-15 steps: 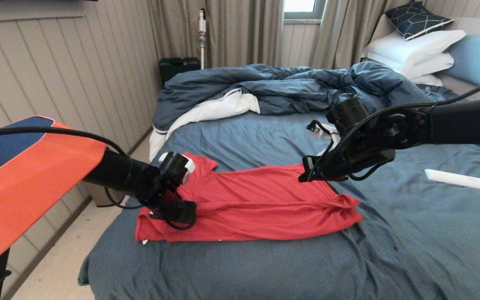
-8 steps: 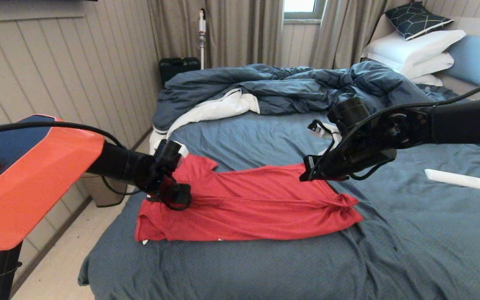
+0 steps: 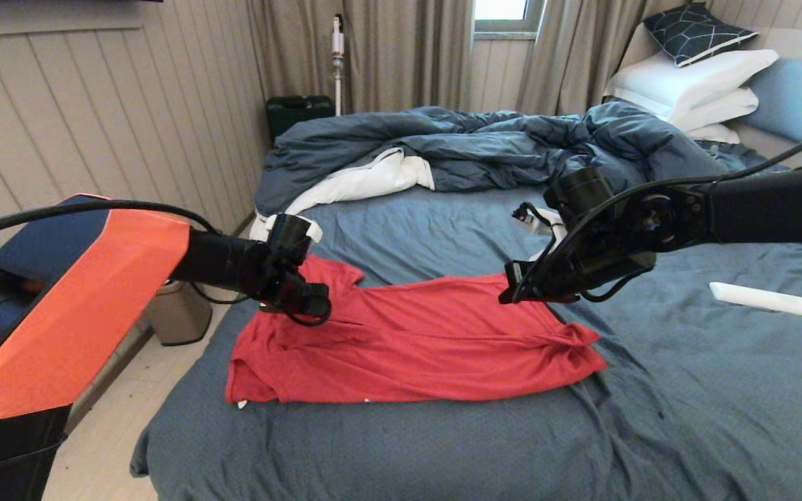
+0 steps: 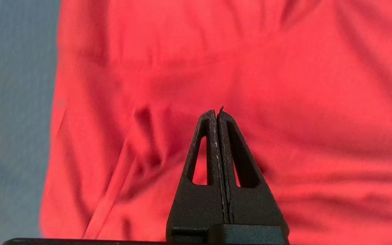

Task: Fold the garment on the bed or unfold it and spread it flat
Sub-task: Fold the red T-shirt

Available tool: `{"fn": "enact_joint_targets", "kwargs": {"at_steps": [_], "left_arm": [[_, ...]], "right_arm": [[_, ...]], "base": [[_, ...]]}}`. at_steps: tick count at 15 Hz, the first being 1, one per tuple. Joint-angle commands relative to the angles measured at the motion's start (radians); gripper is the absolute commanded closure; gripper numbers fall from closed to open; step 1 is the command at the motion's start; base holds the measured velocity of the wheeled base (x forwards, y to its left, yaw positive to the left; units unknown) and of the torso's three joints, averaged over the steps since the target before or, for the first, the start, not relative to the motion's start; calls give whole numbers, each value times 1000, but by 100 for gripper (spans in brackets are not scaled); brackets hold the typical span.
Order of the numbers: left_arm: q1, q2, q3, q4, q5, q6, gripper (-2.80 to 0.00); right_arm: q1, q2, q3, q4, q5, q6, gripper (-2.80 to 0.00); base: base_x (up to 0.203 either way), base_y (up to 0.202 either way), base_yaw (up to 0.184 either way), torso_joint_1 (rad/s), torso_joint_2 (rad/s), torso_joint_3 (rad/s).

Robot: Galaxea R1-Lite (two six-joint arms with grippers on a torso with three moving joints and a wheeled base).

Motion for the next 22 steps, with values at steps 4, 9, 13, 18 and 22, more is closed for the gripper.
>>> {"fn": "enact_joint_targets", "kwargs": {"at_steps": [4, 9, 13, 18, 22], "left_arm": [[0, -34, -57, 21, -3, -66, 0], [29, -295, 222, 92, -94, -87, 0], [44, -414, 493, -27, -166, -134, 0], [46, -419, 511, -49, -174, -139, 0], [46, -418, 510, -51, -176, -139, 0]], "right_arm": [[-24, 2, -12, 2, 2, 1, 0], [-160, -8, 37, 12, -6, -70, 0], [-204, -31, 215, 11, -9, -148, 0], [-258, -113, 356, 1, -17, -179, 0], [-266, -46, 335, -10, -30, -191, 0]], "base": [[0, 0, 0, 0, 0, 0], [0, 0, 0, 0, 0, 0], [0, 0, 0, 0, 0, 0], [0, 0, 0, 0, 0, 0], [0, 0, 0, 0, 0, 0]]}}
